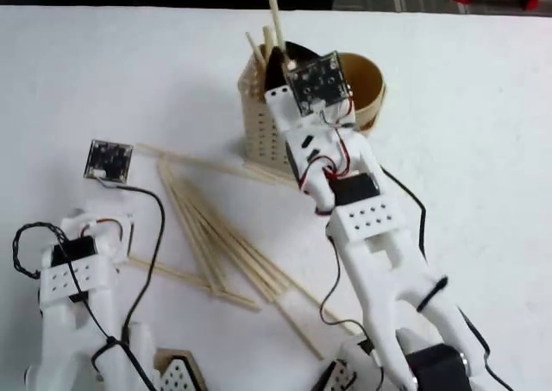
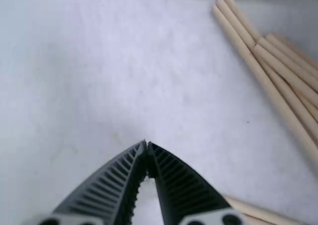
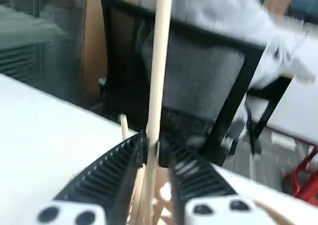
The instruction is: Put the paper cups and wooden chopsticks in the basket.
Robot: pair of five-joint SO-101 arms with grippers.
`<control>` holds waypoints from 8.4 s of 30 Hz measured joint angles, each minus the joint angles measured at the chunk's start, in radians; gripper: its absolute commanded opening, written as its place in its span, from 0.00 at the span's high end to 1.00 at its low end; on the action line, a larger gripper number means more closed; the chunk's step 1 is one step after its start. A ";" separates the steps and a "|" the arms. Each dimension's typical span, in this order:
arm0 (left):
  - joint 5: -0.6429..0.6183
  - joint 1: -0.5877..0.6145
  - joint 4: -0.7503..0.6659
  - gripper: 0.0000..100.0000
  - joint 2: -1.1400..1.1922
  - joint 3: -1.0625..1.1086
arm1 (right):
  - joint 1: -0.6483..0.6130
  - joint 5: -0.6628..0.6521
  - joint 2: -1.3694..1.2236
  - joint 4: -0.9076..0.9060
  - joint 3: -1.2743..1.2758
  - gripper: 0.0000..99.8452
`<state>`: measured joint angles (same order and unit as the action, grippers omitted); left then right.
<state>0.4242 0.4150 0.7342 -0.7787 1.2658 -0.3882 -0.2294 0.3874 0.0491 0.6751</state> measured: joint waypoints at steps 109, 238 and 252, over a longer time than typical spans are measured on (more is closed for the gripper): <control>0.002 0.000 0.000 0.97 0.000 0.000 | -0.229 -0.413 -1.284 -1.757 -1.596 0.98; 0.002 0.000 0.000 0.97 0.000 0.000 | -0.419 -0.287 -0.373 -1.037 -0.143 0.68; 0.002 0.000 0.000 0.97 0.000 0.000 | -0.411 -0.287 -0.632 -1.031 -0.327 0.97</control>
<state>0.4258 0.4150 0.7342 -0.7787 1.2658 -0.7994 -0.5163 -0.2447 -0.9820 0.3483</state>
